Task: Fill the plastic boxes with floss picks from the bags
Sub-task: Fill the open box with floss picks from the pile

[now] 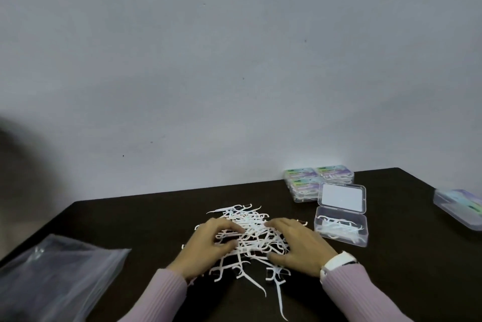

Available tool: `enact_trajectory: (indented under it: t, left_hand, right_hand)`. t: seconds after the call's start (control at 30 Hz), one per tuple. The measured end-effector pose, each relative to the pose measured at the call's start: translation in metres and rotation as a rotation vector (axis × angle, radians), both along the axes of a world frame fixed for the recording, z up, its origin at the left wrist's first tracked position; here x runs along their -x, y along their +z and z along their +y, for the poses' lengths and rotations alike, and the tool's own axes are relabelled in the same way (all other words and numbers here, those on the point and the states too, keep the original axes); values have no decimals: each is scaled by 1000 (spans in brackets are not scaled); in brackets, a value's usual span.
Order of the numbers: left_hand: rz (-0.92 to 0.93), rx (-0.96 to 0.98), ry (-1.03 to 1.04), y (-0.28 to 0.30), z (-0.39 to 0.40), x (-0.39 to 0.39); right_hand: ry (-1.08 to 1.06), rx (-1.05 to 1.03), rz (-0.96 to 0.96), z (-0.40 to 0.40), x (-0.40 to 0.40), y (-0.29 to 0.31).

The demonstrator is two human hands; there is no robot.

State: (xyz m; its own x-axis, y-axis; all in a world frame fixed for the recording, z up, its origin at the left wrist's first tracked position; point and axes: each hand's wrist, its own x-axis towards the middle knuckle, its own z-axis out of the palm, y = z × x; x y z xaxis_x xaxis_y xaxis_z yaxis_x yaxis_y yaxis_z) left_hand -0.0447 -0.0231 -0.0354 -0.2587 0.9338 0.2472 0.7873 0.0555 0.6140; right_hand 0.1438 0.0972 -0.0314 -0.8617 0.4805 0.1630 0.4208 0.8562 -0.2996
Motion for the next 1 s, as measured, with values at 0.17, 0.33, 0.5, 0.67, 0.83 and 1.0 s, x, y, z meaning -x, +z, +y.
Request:
enact_trajectory:
  t: [0.17, 0.33, 0.5, 0.67, 0.83, 1.0]
  left_hand:
    - [52, 169, -39, 6, -12, 15]
    - [42, 224, -91, 7, -14, 20]
    - [57, 88, -20, 0, -10, 18]
    - [64, 13, -6, -6, -6, 13]
    - [16, 42, -1, 7, -12, 15]
    - [64, 227, 3, 7, -13, 10]
  right_hand:
    - [4, -56, -18, 3, 13, 0]
    - [1, -131, 14, 4, 20, 0]
    - [28, -122, 65, 4, 20, -1]
    - [44, -72, 85, 2, 18, 4]
    - [53, -105, 116, 4, 15, 5]
    - [-14, -204, 115, 3, 14, 3]
